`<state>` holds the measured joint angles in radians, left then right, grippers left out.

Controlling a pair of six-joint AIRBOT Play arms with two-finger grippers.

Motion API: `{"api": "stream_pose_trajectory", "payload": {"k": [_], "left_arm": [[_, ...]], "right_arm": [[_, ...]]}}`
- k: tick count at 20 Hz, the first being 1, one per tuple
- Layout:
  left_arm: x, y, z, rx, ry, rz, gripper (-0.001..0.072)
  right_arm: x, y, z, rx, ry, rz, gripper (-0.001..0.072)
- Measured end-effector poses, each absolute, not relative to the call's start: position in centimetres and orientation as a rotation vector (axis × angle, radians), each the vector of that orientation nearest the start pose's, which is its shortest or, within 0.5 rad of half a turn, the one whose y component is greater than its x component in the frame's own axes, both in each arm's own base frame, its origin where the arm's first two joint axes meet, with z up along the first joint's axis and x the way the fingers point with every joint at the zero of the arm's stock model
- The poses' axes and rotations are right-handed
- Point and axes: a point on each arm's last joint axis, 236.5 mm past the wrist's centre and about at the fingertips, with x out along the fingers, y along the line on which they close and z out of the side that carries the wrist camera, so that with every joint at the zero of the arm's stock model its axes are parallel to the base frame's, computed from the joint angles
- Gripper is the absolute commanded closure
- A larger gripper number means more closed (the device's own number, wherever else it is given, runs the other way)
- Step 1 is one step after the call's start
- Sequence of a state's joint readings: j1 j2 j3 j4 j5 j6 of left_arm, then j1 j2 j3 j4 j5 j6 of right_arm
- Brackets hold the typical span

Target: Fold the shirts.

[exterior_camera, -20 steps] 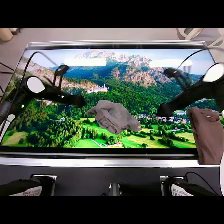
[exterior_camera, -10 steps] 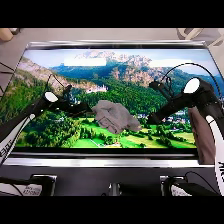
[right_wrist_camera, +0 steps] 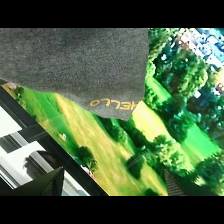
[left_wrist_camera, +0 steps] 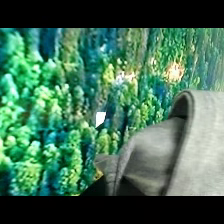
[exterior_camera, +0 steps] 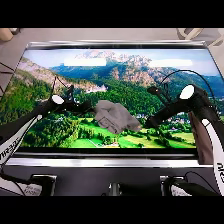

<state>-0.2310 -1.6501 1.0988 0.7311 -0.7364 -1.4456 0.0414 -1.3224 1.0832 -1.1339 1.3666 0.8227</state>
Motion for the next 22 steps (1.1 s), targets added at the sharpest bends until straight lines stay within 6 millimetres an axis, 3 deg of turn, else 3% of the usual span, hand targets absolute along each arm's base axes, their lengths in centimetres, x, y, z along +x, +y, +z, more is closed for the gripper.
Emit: {"api": "stream_pose_trajectory", "payload": {"k": [6,14,15,17,18,19,22], "left_arm": [[42.0,-22.8,-8.8,-0.627,1.275,-0.378,0.0678],[41.6,-23.5,-7.1,-0.589,1.253,-0.434,0.0678],[41.5,-23.6,-6.8,-0.583,1.246,-0.442,0.0678],[41.5,-23.8,-6.3,-0.572,1.236,-0.455,0.0678],[41.5,-23.8,-6.2,-0.570,1.232,-0.458,0.0679],[41.5,-23.8,-6.0,-0.567,1.228,-0.461,0.0679],[41.8,-23.9,-4.3,-0.538,1.184,-0.494,0.0681]], "right_arm": [[30.7,13.9,-4.3,-0.085,1.340,0.950,0.0007],[31.6,15.2,-8.8,0.036,1.385,0.950,0.0012],[31.6,15.4,-9.1,0.053,1.391,0.951,0.0039],[31.5,15.8,-9.6,0.093,1.404,0.953,0.0279],[31.6,15.8,-9.9,0.100,1.408,0.947,0.0592],[31.6,15.8,-10.2,0.098,1.414,0.943,0.0689],[32.4,16.2,-8.9,0.098,1.381,0.962,0.0690]]}}
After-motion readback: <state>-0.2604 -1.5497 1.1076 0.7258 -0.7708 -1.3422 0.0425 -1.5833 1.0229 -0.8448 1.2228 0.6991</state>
